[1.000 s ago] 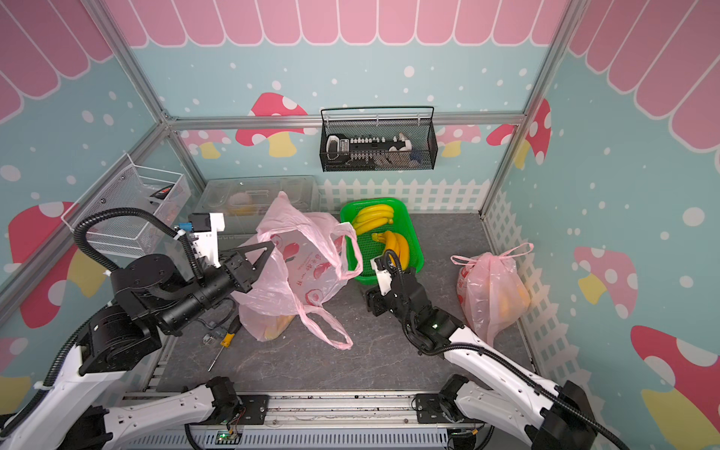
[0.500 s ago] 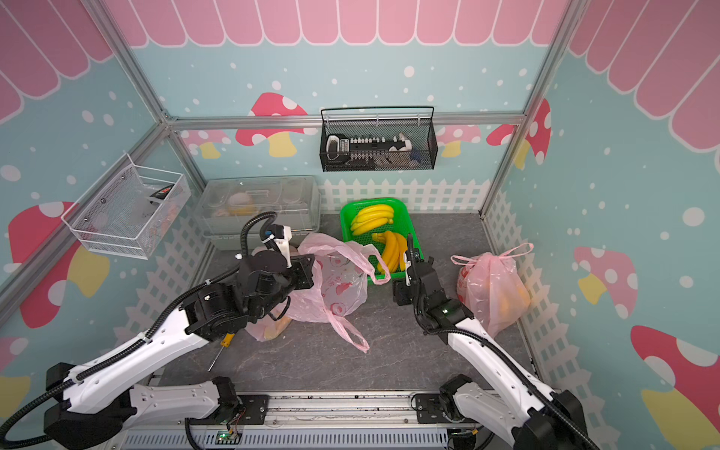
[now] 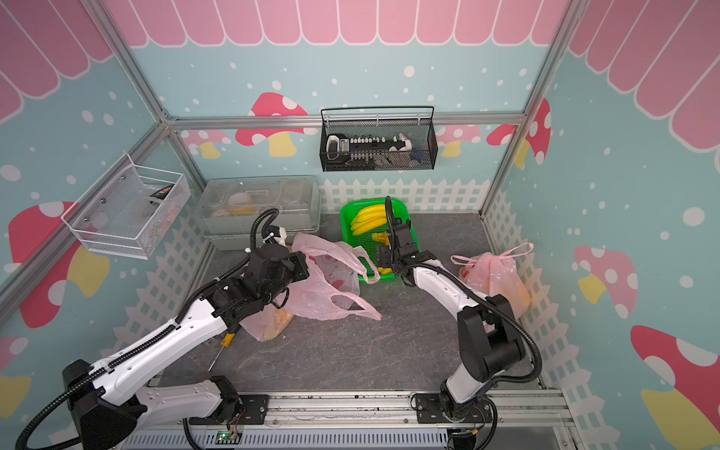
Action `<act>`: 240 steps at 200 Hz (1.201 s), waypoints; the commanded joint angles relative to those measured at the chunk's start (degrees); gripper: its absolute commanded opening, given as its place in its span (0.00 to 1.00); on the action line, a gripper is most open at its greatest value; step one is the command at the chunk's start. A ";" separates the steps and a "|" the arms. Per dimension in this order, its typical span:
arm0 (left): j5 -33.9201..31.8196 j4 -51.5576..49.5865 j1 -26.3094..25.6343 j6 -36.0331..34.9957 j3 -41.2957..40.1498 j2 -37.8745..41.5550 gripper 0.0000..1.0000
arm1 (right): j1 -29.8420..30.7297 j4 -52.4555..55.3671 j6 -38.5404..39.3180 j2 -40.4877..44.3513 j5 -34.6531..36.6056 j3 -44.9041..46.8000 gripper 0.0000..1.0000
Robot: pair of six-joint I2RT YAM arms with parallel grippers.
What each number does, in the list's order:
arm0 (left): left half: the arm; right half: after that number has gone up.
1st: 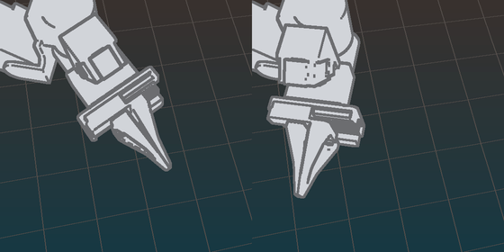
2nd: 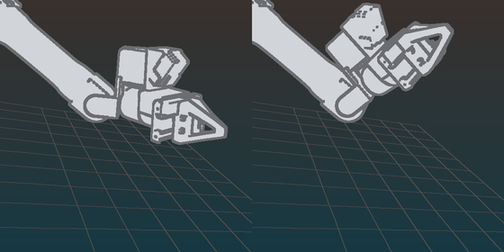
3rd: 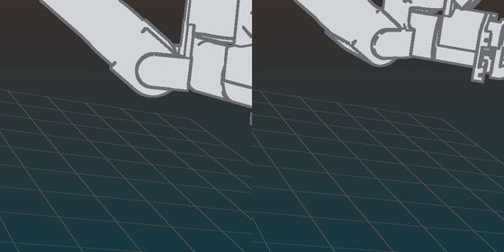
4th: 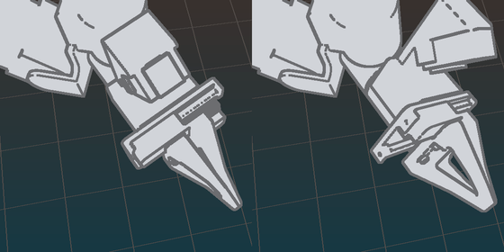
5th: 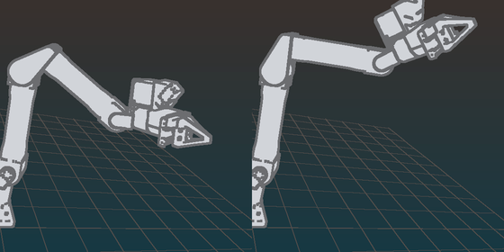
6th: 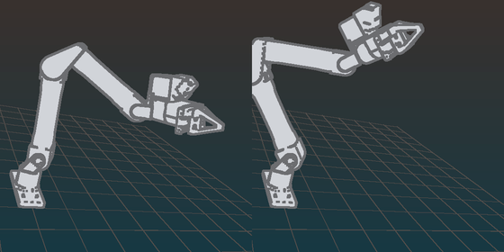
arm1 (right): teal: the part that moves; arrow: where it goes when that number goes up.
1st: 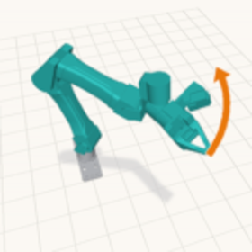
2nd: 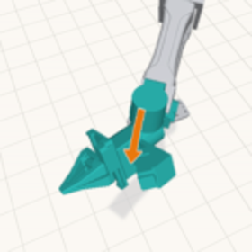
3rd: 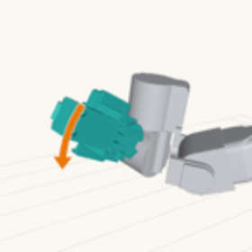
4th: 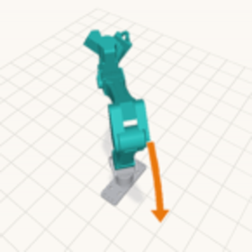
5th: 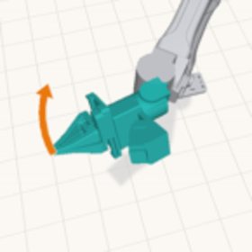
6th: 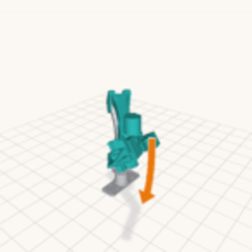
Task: Place the banana into a plastic bag & tie a knot
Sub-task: Pick up the banana from the basket.
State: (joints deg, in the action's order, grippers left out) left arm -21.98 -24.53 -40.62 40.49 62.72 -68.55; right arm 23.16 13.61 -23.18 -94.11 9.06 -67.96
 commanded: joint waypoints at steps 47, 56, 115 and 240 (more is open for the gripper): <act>3.26 3.37 0.47 -1.81 -0.85 1.14 0.00 | -1.01 6.21 -0.73 -13.59 6.11 -11.37 0.79; 3.34 3.34 0.61 -1.75 -0.86 1.14 0.00 | -1.01 6.73 -0.73 -14.26 6.34 -12.28 0.76; 3.34 3.35 0.89 -1.29 -1.29 0.64 0.00 | -0.92 7.75 -0.68 -16.67 5.27 -14.83 0.37; 5.48 3.18 0.80 -1.64 3.34 -3.65 0.00 | -0.50 6.52 -0.90 15.72 7.42 1.35 0.21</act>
State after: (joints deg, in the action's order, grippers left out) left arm -16.51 -22.00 -40.10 38.79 62.89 -70.59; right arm 22.46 18.65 -24.03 -85.93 14.83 -71.75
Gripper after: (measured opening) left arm 0.049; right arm 0.313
